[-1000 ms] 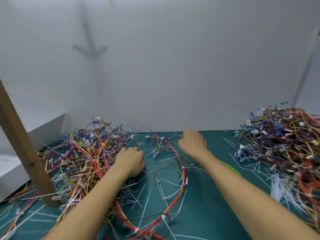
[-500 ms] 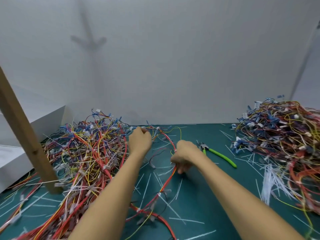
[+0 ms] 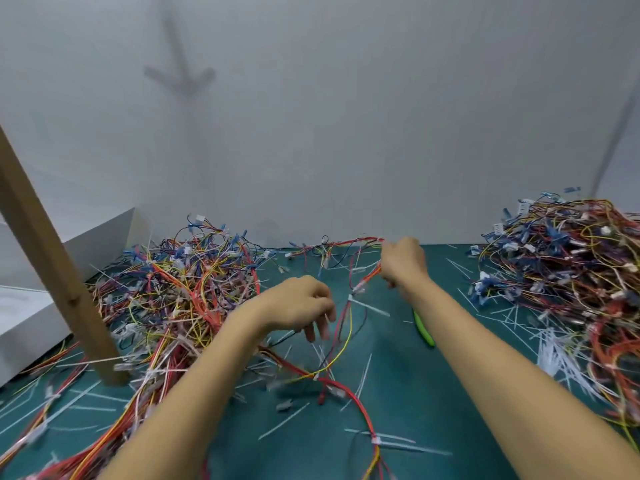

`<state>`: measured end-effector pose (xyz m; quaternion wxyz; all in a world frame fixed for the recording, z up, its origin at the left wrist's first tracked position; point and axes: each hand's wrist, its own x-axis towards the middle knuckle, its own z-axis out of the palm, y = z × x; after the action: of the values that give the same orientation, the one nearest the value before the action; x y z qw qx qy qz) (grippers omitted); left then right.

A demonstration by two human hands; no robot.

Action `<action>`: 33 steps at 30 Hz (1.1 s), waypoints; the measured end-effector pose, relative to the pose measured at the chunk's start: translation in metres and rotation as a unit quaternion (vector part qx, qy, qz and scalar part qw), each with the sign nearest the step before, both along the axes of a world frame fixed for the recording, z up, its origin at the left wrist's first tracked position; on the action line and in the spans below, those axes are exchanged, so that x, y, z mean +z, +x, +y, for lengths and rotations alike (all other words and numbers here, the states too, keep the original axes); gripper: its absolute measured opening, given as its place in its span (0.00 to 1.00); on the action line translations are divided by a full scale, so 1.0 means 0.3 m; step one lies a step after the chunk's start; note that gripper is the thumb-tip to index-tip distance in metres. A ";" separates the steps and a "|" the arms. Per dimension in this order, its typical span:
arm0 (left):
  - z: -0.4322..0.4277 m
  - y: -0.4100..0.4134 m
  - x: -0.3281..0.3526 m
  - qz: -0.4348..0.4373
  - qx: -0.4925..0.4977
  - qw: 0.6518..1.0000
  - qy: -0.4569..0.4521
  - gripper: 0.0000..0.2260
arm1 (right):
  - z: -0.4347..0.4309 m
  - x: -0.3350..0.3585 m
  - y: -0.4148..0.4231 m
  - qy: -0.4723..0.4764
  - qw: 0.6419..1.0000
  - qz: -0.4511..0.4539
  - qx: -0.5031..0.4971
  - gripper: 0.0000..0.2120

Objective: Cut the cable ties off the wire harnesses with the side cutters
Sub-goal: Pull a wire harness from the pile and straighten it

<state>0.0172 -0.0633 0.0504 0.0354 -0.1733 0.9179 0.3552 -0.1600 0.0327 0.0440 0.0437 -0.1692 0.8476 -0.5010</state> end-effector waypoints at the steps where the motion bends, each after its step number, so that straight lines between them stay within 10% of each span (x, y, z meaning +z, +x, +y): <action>1: 0.004 0.016 0.014 -0.042 -0.019 0.999 -0.012 0.10 | -0.001 0.001 -0.009 -0.044 0.999 -0.028 -0.016 0.15; 9: -0.006 0.060 -0.003 -0.120 -0.030 0.992 0.030 0.16 | 0.025 0.019 -0.046 -0.197 0.967 -0.152 -0.046 0.07; 17: 0.004 -0.019 -0.071 0.092 0.125 0.987 0.030 0.09 | 0.033 0.047 0.000 -0.221 0.961 -0.154 0.063 0.08; 22: 0.061 -0.150 -0.068 0.287 0.329 0.827 0.353 0.05 | 0.042 0.086 -0.033 -0.175 0.984 -0.042 -0.011 0.10; 26: 0.071 -0.214 -0.086 0.356 0.393 0.731 0.429 0.05 | 0.067 0.145 -0.070 -0.127 0.992 -0.005 0.000 0.05; 33: 0.036 -0.168 -0.168 0.297 0.314 0.879 0.202 0.06 | 0.107 0.173 -0.120 -0.086 0.996 0.000 0.014 0.11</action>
<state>-0.0331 -0.0524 0.0000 -0.3181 -0.3282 0.6909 0.5602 -0.1960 0.0648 0.0960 0.0355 -0.1843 0.7988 -0.5715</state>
